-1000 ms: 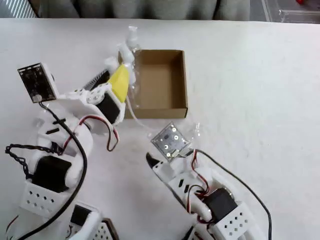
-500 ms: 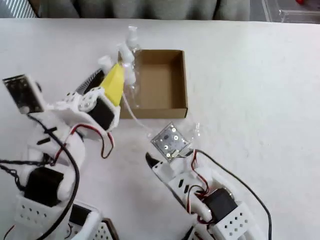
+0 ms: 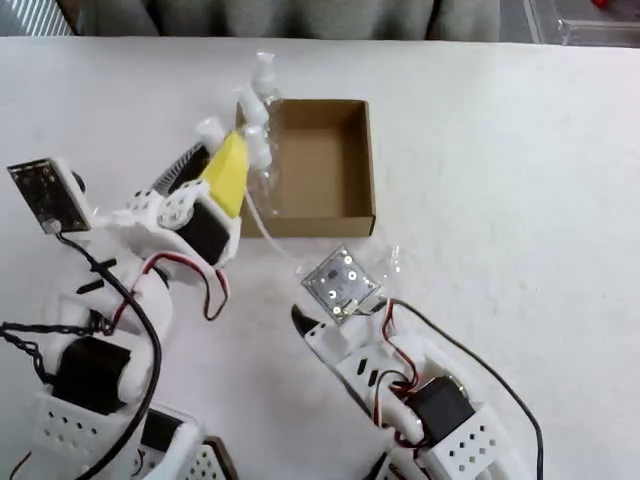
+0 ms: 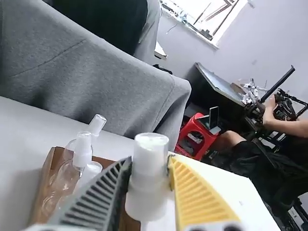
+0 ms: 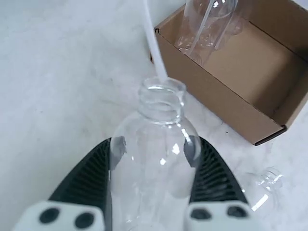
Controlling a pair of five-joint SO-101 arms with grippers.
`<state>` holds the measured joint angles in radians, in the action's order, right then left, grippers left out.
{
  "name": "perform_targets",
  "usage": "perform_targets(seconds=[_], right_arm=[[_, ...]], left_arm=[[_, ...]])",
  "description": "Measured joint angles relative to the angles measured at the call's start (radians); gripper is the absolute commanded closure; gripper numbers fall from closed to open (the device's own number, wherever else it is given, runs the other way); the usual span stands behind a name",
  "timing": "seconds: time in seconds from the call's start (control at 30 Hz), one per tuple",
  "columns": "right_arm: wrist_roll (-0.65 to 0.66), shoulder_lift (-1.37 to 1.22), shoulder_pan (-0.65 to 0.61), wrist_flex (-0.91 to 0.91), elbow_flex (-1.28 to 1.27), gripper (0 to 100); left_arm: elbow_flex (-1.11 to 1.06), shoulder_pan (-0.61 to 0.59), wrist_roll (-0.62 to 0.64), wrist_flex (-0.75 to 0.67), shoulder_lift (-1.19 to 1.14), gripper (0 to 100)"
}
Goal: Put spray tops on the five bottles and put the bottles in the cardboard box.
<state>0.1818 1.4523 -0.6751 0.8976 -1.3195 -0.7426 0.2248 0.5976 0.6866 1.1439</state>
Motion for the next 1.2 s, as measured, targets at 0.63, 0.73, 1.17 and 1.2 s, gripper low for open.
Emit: perform_targets(seconds=[0.63,0.73,1.17,1.2], right_arm=[[0.002,0.000,-0.003,0.000,0.000,98.2],[0.002,0.000,-0.003,0.000,0.000,98.2],[0.002,0.000,0.015,0.000,0.000,98.2],[0.002,0.000,0.026,0.000,0.000,98.2]], left_arm=[[-0.098,0.167,-0.097,0.000,-0.023,98],[-0.101,0.170,-0.098,0.000,-0.023,98],[-0.282,0.319,-0.269,-0.121,-0.023,98],[-0.282,0.321,-0.270,-0.123,-0.023,98]])
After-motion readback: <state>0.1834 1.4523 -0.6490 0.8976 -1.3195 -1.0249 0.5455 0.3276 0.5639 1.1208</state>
